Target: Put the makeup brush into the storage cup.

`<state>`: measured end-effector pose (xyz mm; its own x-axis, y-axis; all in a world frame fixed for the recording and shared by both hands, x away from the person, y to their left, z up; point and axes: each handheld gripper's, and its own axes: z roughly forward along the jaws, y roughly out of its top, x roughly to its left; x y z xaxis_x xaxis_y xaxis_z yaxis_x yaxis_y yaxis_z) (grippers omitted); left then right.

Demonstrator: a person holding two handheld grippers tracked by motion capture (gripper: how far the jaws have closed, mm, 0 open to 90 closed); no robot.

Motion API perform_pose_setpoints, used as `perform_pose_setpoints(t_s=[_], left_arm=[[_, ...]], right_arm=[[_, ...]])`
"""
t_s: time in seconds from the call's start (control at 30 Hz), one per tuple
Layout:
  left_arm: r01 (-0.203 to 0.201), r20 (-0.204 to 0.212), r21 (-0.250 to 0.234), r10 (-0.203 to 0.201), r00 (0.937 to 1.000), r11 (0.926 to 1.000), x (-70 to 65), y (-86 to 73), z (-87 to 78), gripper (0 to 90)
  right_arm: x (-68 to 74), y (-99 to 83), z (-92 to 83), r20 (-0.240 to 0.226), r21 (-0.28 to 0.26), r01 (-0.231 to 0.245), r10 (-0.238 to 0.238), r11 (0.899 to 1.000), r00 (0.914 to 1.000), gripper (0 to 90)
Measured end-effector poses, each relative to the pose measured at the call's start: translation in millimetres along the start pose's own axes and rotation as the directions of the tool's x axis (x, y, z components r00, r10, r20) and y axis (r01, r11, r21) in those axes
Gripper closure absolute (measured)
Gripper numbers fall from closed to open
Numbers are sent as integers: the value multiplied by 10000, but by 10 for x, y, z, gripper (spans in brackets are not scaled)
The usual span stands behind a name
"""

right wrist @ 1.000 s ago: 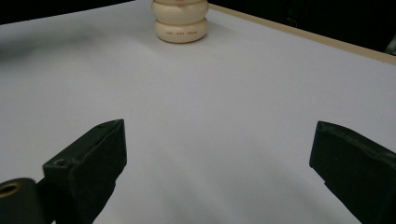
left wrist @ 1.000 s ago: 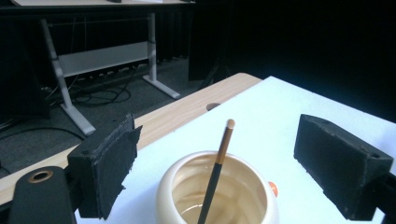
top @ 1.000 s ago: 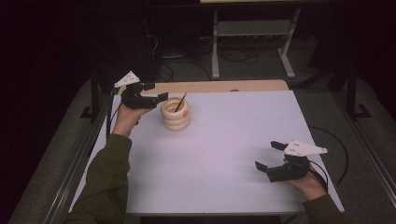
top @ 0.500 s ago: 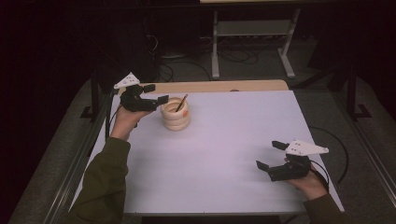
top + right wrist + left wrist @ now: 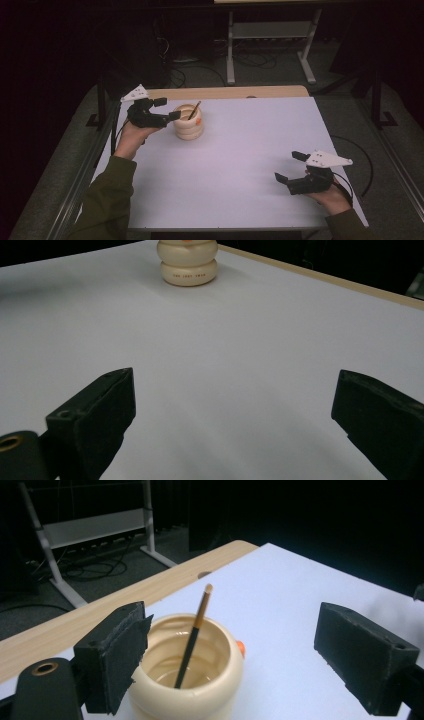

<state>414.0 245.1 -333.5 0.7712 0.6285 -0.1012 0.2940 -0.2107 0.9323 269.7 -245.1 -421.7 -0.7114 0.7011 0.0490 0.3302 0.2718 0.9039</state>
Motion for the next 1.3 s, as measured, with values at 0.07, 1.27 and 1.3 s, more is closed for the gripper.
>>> perform_pose_setpoints(t_s=[0.07,1.27,1.3], left_arm=[[-14,58,-12,14,10000,10000,-47,-20,-26,132],[-237,319,96,233,9992,9997,-662,-617,-522,134],[-289,334,170,283,9990,9994,-673,-646,-535,134]], right_arm=[[1,1,3,-3,7,-18,18,10000,10000,32],[-11,31,-11,0,-196,-93,93,9998,10000,30],[-11,31,-11,-2,-199,-97,97,9998,10000,31]])
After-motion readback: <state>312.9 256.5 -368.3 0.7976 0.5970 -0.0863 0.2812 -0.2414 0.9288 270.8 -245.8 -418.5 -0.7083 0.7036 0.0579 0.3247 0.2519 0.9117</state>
